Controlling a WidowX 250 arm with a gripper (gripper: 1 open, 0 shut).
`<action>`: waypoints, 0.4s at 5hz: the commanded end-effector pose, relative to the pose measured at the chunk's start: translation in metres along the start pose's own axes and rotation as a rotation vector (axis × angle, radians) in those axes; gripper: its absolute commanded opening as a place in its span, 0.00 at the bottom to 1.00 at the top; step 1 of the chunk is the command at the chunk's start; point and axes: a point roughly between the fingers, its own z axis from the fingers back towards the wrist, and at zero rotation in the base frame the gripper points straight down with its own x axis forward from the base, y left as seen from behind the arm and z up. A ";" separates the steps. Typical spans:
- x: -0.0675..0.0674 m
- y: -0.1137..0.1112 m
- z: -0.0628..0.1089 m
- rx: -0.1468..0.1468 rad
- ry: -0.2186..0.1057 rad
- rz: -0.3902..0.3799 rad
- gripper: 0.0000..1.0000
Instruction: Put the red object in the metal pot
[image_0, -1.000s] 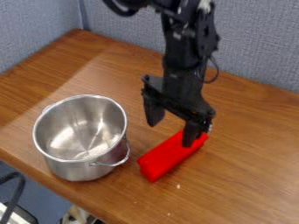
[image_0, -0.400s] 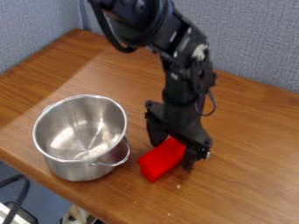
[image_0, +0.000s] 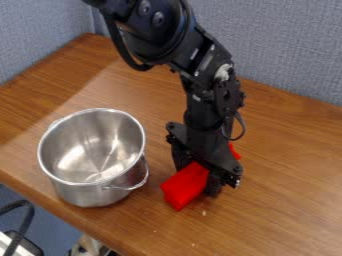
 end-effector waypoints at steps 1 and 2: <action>0.001 0.002 0.009 0.000 0.002 0.005 0.00; -0.001 0.002 0.013 0.001 0.030 0.005 0.00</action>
